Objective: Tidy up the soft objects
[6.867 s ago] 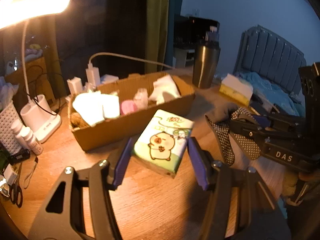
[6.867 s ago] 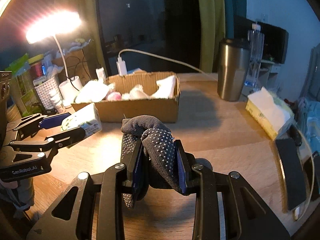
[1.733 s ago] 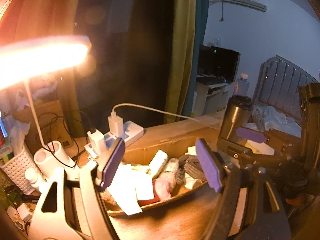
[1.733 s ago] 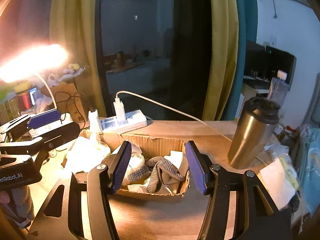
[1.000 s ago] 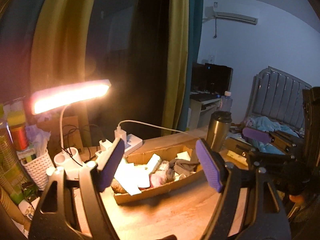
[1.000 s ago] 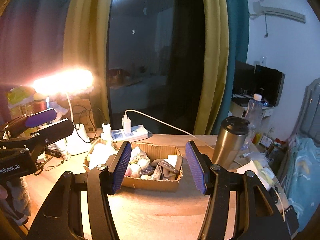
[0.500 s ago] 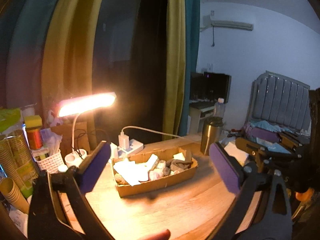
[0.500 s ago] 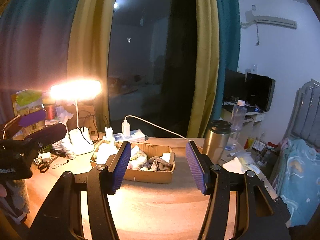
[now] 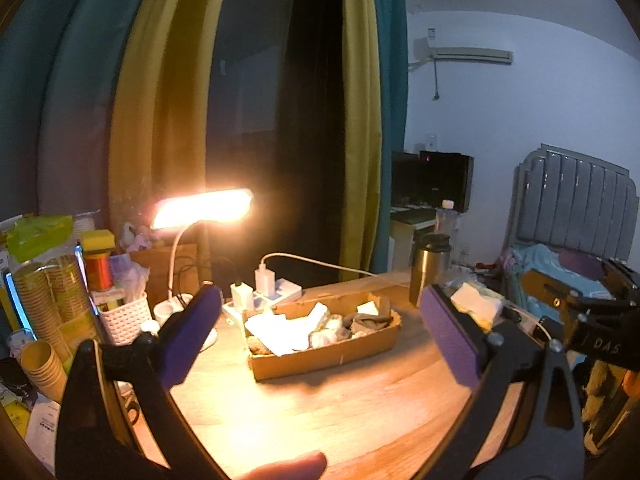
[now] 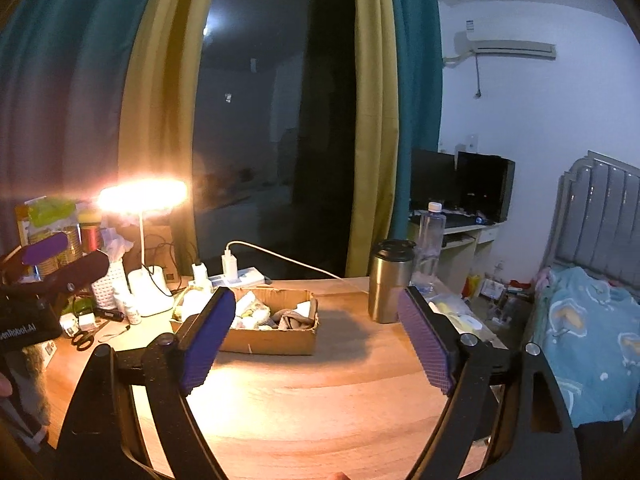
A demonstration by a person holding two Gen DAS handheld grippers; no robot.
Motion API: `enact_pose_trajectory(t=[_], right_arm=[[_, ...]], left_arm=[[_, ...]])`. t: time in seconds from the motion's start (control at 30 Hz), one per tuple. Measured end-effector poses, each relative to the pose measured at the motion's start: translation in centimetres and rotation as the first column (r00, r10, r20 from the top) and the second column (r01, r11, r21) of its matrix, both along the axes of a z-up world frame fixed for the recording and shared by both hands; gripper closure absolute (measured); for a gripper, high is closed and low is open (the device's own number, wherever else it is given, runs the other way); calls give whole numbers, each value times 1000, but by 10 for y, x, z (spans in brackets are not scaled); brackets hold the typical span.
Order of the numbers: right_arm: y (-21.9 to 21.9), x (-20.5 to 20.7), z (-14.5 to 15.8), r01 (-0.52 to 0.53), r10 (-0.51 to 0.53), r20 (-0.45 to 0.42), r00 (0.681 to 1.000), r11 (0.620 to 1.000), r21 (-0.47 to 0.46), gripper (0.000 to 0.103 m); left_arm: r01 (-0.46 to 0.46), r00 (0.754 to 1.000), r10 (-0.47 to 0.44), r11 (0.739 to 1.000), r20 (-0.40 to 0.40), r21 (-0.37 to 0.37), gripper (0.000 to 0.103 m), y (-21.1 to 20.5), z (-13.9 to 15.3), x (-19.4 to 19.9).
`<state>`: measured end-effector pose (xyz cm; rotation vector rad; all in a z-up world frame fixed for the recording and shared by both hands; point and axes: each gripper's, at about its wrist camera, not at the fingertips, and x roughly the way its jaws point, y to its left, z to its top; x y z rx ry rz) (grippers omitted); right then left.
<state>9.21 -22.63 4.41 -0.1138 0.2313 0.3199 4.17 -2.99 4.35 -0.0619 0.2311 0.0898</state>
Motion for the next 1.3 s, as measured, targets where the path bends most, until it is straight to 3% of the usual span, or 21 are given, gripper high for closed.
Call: enact_pose_trajectory(t=[1.3], right_arm=[[-3, 0, -5, -1, 1, -5, 1000, 1000, -1, 17]], left_arm=[[-6, 1000, 6, 1000, -5, 11, 3, -1, -2, -1]])
